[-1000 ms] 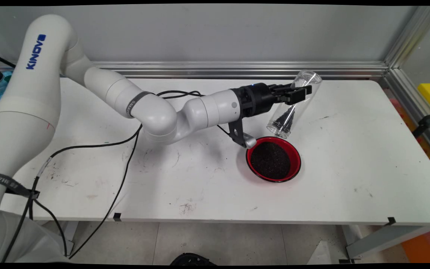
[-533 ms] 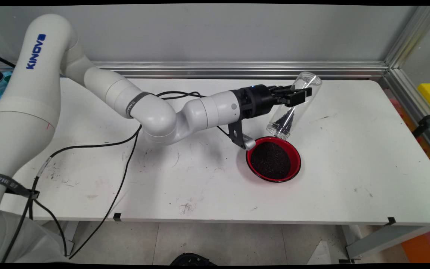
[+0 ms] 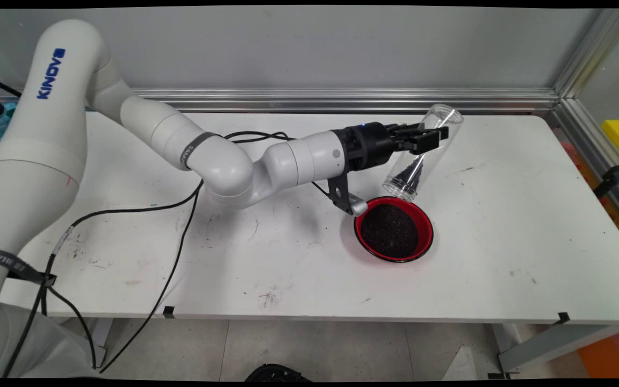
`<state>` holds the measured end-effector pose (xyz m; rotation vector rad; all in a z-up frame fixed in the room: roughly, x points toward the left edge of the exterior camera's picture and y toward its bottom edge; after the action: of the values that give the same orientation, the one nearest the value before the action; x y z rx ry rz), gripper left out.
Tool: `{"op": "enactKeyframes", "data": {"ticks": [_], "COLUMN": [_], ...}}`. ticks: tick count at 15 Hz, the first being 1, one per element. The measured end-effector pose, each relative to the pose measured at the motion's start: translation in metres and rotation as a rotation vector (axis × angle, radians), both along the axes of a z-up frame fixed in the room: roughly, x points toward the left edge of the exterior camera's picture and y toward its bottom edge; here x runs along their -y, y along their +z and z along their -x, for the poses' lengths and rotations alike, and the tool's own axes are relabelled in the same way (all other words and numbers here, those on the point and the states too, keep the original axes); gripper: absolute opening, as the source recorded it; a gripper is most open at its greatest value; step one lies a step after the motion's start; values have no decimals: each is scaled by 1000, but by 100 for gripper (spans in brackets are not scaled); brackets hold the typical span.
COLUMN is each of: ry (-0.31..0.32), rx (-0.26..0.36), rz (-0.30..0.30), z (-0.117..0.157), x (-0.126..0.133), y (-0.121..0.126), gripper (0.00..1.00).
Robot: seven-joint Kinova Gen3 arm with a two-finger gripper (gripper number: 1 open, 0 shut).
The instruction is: Pour the black seasoning powder in the red bowl
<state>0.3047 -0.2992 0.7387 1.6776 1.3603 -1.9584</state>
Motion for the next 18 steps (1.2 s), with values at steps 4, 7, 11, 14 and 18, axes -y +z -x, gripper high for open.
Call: {"op": "enactKeyframes", "data": {"ticks": [4, 7, 11, 14, 18], "ry": [9, 19, 47, 68, 90], "rx": [-23, -49, -119, -168, -215], "rz": [-27, -60, -151, -223, -313], "z": [-1, -3, -4, -5, -7], "x": [-1, -1, 2, 4, 6], "y": [2, 3, 6, 9, 12], "gripper": [0, 0, 0, 0, 0]}}
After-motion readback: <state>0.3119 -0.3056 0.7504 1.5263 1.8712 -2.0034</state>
